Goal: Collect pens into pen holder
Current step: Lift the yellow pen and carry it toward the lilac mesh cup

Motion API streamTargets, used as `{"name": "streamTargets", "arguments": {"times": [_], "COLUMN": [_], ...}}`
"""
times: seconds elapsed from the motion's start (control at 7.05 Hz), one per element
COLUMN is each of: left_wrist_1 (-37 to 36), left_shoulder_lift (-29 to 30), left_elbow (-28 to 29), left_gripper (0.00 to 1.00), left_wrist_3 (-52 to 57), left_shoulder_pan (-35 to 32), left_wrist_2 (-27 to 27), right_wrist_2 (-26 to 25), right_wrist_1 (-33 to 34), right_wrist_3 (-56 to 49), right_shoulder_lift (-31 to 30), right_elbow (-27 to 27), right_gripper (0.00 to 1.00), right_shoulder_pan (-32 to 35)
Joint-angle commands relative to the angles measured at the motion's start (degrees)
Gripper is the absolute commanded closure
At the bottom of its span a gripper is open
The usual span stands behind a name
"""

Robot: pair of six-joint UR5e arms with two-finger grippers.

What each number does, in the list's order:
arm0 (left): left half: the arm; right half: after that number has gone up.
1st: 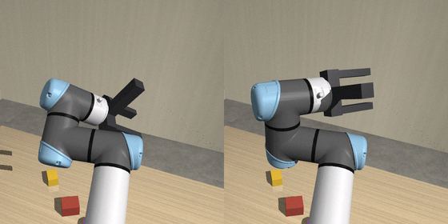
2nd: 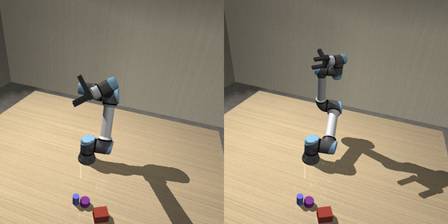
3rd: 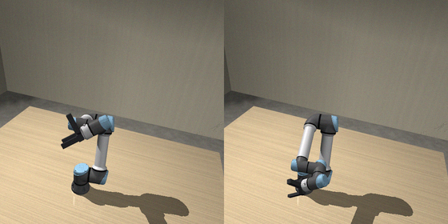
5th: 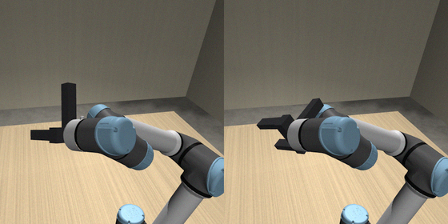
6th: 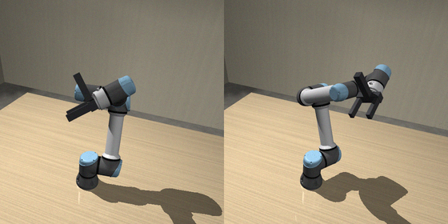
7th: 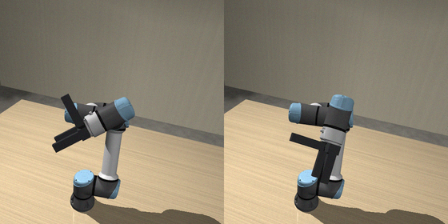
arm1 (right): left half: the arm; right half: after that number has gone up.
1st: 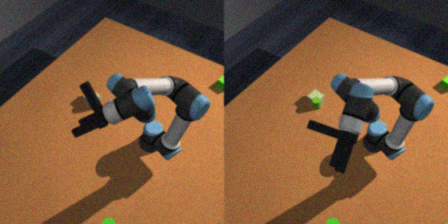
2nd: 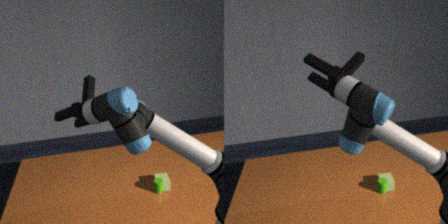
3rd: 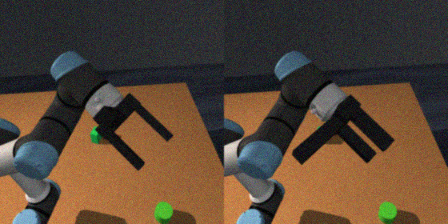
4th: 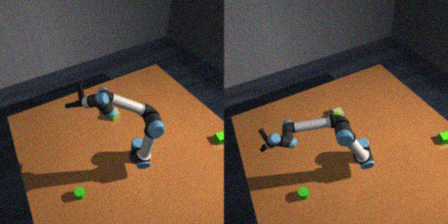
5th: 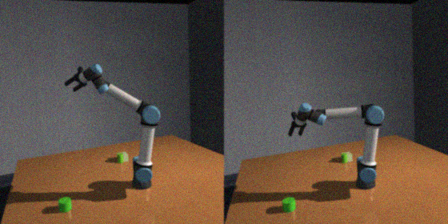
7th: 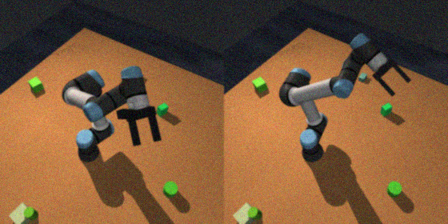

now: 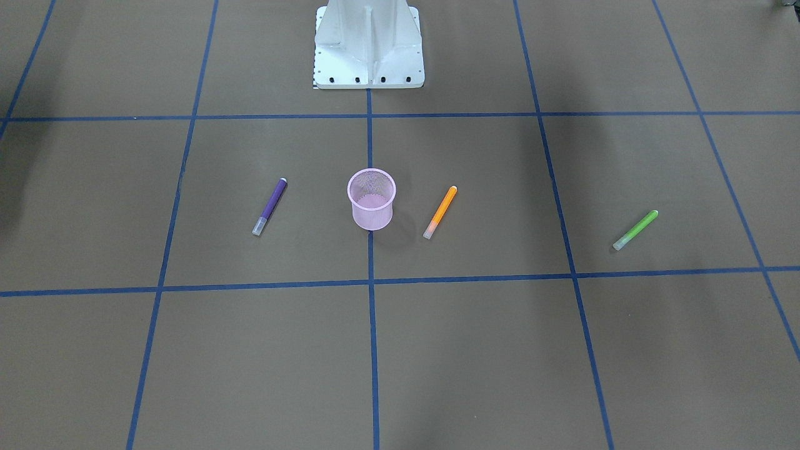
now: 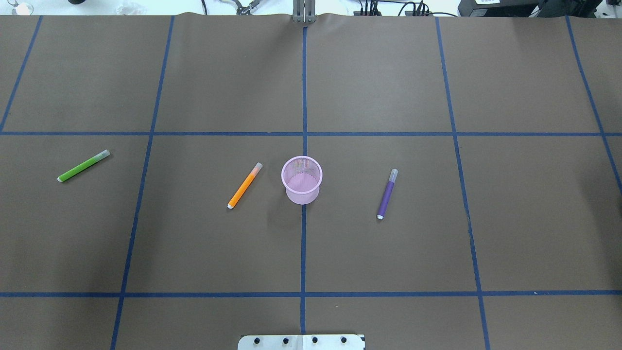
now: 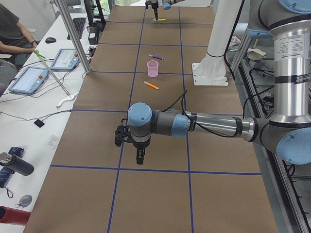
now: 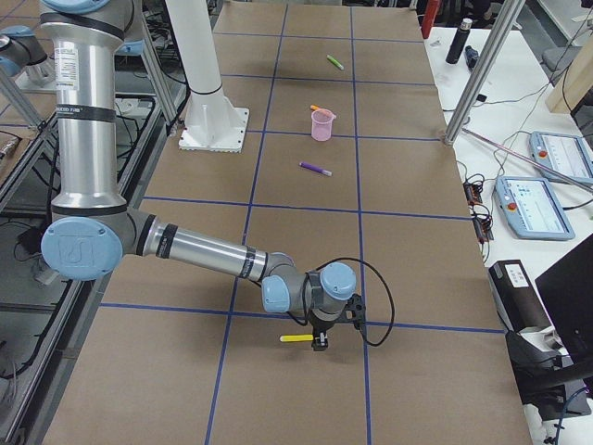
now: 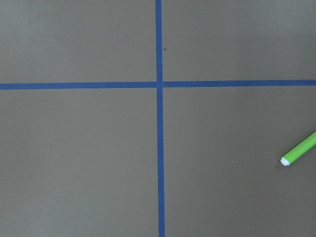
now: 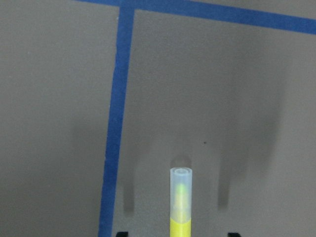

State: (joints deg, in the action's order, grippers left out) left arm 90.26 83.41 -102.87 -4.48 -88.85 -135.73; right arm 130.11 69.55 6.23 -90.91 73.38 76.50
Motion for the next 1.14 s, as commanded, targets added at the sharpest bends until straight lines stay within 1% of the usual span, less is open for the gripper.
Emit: {"name": "streamTargets", "arguments": {"times": [0.0,0.14,0.28,0.99], "left_wrist_1": [0.0,0.0,0.0,0.0], "left_shoulder_lift": [0.0,0.0,0.0,0.0], "left_elbow": [-0.1,-0.1,-0.1,-0.1], "left_gripper": [0.00,0.00,0.00,0.00], "left_wrist_3": [0.0,0.0,0.0,-0.1], "left_shoulder_pan": [0.0,0.0,0.0,0.1], "left_wrist_2": [0.0,0.0,0.0,-0.1], "right_wrist_2": [0.1,-0.2,0.0,0.1], "right_wrist_1": [0.0,-0.2,-0.2,-0.1], "right_wrist_3": [-0.1,-0.5,-0.1,-0.1], "right_shoulder_lift": [0.6,0.6,0.6,0.2], "right_elbow": [-0.9,-1.5,-1.0,-1.4], "right_gripper": [0.28,0.31,0.34,0.38], "right_shoulder_pan": [0.0,-0.1,-0.1,-0.7]}}
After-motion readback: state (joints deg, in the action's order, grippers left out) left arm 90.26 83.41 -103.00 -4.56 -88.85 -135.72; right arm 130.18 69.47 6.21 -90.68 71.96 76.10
